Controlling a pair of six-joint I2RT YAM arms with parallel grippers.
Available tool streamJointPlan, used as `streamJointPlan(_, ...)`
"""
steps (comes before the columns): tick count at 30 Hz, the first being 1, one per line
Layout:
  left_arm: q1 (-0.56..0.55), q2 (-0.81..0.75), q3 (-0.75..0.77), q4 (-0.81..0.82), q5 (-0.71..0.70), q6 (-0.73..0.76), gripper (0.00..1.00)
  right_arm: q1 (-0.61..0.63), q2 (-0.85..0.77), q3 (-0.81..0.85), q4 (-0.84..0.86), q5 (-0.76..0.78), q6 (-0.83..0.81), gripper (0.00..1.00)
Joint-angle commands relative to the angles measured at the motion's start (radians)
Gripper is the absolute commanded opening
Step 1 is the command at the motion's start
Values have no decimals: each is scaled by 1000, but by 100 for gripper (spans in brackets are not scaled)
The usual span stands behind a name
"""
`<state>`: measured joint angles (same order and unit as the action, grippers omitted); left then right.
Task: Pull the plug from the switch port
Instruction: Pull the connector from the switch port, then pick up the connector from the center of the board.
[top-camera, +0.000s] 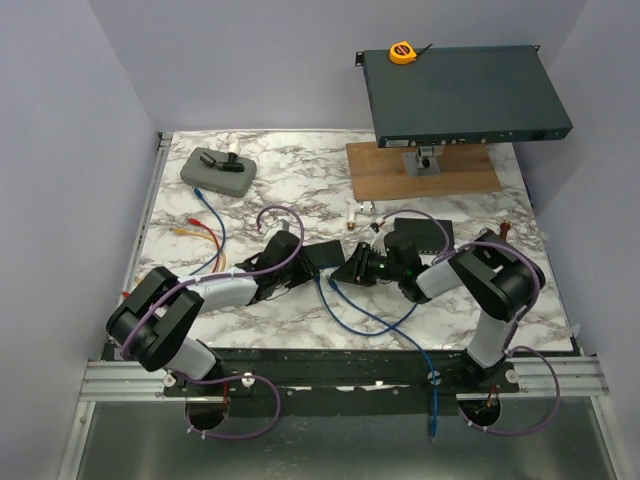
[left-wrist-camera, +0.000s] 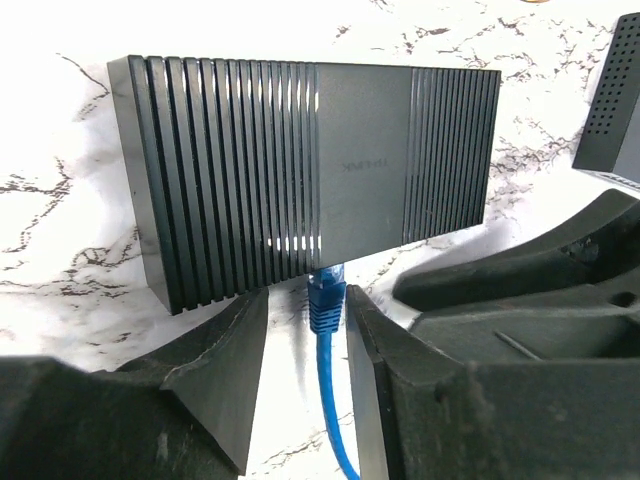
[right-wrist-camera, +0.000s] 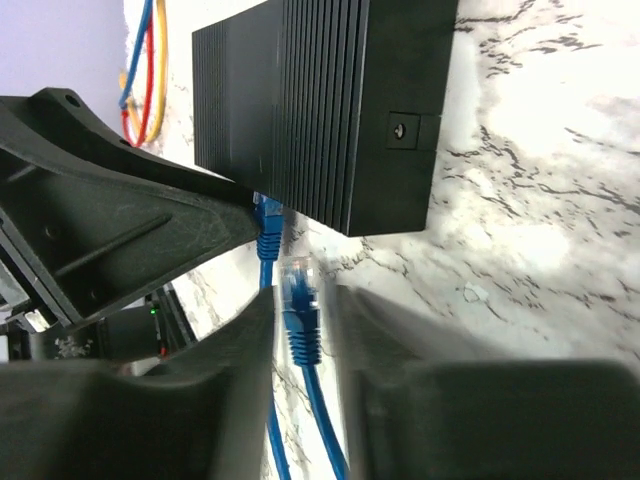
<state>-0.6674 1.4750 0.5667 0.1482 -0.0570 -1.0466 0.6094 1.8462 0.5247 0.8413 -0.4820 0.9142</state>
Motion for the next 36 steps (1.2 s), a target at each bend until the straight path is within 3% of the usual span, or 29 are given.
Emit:
streamJointPlan(1,6,-51,-20,6,21,-1,39,6,-114,18,-254,126,-97,44)
streamJointPlan(6,5,-107,-30,1,20,0,47,6,-282,45,-488,248,-169,60)
streamJointPlan(10,6,-185,-60,2,23,2,52,21,-457,42,-653,340,-249,63)
streamJointPlan(12,6,-252,-94,7,16,5,52,81,-553,52,-741,421,-320,64)
streamJointPlan(15,6,-362,-169,31,3,-12,55,267,-615,107,-859,621,-398,68)
streamJointPlan(24,6,-671,-370,8,-17,-81,57,484,-512,146,-940,831,-460,68)
streamJointPlan(32,1,-982,-428,-207,-81,-78,56,549,-360,193,-938,942,-471,68)
streamJointPlan(36,-1,-1054,-453,-225,-96,-93,56,550,-301,218,-944,965,-476,67)
